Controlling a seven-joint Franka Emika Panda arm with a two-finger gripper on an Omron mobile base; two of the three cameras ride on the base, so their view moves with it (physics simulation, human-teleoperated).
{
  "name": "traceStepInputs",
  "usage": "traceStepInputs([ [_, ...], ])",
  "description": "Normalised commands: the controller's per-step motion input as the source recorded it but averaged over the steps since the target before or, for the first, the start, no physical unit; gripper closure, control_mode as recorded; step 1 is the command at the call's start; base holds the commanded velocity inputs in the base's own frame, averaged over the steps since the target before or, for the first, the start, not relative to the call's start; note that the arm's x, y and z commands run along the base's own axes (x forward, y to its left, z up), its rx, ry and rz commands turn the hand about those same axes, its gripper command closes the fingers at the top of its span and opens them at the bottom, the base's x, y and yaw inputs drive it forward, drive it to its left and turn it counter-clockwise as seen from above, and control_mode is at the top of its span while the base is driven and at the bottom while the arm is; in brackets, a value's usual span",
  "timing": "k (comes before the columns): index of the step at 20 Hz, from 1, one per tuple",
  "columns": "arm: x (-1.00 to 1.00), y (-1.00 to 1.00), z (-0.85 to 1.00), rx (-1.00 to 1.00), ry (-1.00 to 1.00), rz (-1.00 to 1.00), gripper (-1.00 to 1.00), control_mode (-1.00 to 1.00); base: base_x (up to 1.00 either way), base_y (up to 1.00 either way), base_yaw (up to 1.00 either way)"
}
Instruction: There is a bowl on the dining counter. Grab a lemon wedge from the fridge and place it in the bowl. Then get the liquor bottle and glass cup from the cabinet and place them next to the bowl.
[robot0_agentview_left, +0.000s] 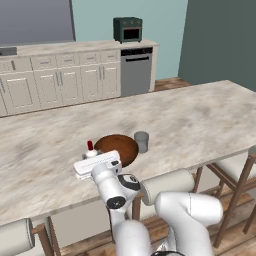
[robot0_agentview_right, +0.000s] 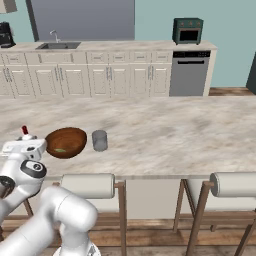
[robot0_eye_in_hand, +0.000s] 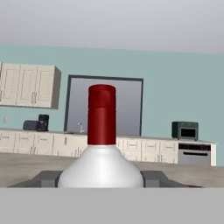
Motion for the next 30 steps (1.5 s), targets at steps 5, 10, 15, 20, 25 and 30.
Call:
traceStepInputs([
  [5,0.22,0.0,-0.28,0.0,0.0,0.0,1.0,-1.0,0.0,0.0,0.0],
  [10,0.18,0.0,-0.3,0.0,0.0,0.0,1.0,-1.0,0.0,0.0,0.0],
  [15,0.17,0.0,-0.27,0.0,0.0,0.0,1.0,-1.0,0.0,0.0,0.0],
  [20,0.22,0.0,-0.23,0.01,0.0,0.0,1.0,-1.0,0.0,0.0,0.0],
  [25,0.2,0.0,-0.23,0.02,0.0,0.0,1.0,-1.0,0.0,0.0,0.0],
  [30,0.01,0.0,-0.24,0.0,0.0,0.0,-1.0,-1.0,0.0,0.0,0.0],
])
